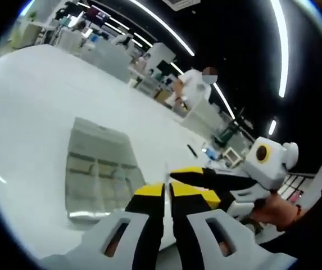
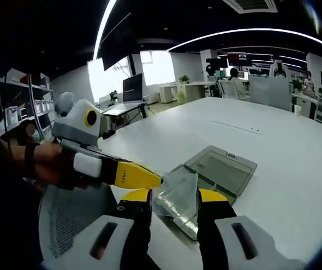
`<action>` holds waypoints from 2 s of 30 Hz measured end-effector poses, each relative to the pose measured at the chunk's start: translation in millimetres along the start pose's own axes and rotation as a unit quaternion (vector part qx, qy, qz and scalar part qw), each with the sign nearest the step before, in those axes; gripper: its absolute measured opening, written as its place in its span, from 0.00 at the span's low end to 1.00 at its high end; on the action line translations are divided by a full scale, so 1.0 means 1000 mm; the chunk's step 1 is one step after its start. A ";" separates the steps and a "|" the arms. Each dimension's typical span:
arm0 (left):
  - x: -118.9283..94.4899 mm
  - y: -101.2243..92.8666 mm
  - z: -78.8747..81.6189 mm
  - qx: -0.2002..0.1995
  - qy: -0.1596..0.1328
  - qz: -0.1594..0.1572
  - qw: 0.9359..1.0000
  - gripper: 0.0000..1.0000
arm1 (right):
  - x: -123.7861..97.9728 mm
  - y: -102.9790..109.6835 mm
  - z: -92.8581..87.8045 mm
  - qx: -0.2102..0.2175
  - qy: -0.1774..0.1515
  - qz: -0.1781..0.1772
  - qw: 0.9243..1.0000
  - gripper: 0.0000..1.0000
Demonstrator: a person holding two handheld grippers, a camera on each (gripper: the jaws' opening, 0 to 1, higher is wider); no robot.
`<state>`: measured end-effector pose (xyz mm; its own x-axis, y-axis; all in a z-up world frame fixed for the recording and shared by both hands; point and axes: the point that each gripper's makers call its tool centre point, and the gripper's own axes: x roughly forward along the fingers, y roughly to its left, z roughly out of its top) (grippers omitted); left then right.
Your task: Insert the divider into the dual guide fixture by aligning both edges with the guide slots and pushing it downward to the bottom, including one-sided entry, uneven engagement, binding, and posture correction.
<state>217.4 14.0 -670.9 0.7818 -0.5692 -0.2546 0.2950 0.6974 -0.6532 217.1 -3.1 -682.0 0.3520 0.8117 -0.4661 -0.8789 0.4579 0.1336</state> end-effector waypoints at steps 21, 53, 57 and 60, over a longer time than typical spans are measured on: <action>-0.011 -0.001 -0.001 0.095 0.021 0.020 0.995 0.00 | -0.007 0.002 0.002 -0.038 0.014 0.013 0.999 0.23; -0.041 -0.030 -0.027 0.296 0.078 -0.068 0.950 0.00 | -0.016 0.052 -0.009 -0.224 0.095 0.125 0.962 0.13; -0.046 -0.032 -0.030 0.318 0.086 -0.077 0.941 0.00 | -0.019 0.057 -0.011 -0.232 0.100 0.140 0.957 0.08; -0.049 -0.033 -0.029 0.321 0.081 -0.077 0.941 0.00 | -0.018 0.061 -0.010 -0.233 0.100 0.148 0.956 0.07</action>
<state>153.7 6.2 -657.2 0.6242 -0.7080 -0.3303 0.7095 0.6907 -0.1396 153.8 6.1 -674.2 0.0374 0.7741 -0.6320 -0.9949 -0.0304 -0.0961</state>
